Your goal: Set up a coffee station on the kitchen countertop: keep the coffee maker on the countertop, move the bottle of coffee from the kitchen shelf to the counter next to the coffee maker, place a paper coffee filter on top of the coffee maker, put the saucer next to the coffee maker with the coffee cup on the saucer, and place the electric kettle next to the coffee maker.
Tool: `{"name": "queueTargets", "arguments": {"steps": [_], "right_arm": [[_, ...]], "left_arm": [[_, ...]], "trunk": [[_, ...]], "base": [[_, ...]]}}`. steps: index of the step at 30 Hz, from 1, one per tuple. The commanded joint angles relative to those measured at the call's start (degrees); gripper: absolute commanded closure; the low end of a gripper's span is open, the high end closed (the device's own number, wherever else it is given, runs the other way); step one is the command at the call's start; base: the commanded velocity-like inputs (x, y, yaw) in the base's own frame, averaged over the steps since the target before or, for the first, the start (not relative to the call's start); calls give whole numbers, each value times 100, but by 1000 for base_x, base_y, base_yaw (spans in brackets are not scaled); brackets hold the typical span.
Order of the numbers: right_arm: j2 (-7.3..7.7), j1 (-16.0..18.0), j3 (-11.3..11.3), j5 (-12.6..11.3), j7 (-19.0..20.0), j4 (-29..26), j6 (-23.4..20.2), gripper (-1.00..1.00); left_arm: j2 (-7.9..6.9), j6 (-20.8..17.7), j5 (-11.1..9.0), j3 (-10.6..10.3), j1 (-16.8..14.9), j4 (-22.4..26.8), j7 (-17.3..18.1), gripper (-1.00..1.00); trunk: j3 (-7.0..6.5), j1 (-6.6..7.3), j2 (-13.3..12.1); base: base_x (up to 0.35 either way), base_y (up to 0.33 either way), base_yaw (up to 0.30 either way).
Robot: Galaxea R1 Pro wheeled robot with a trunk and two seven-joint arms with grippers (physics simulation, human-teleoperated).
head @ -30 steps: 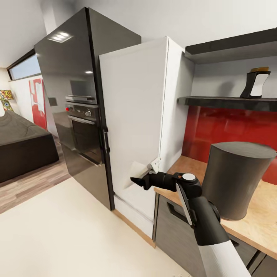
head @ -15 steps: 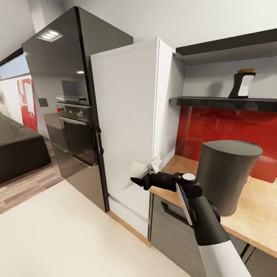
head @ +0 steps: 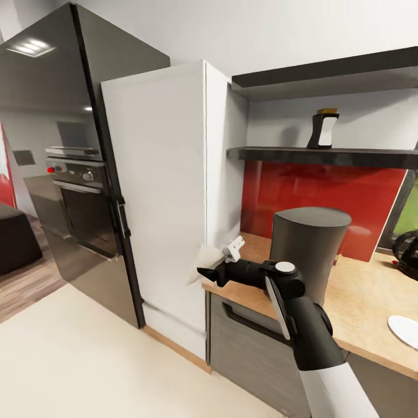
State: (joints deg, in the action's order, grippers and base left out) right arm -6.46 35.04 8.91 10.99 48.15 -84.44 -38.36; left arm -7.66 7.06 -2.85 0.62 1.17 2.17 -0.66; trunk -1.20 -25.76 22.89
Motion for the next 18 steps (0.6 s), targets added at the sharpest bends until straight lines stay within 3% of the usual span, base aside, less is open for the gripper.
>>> {"name": "queueTargets", "arguments": {"steps": [1,6,11,15,18], "right_arm": [[-5,3,-8,58,43,3,-13,100],[-22,232,-45,92,-71,-51,-246,100],[-22,1715,-64,107,-1124,-27,-1550,100],[-23,2678,-61,132,-2095,43,-1879,100],[-26,3069,-58,172,-2720,77,-1907,100]], "left_arm": [[-3,6,-30,1,6,11,-4,-100],[-26,18,-23,-1,-5,12,3,-100],[-17,24,-14,-9,-2,3,13,-100],[-16,24,-14,-10,-2,3,13,-100],[-24,24,-13,-10,-2,3,13,-100]], "trunk": [[-2,-2,3],[-5,-2,3],[-5,-2,3],[-5,-2,3],[-5,-2,3]], "base": [[0,0,-276],[0,0,-169],[0,0,-10],[0,0,0],[0,0,0]]}}
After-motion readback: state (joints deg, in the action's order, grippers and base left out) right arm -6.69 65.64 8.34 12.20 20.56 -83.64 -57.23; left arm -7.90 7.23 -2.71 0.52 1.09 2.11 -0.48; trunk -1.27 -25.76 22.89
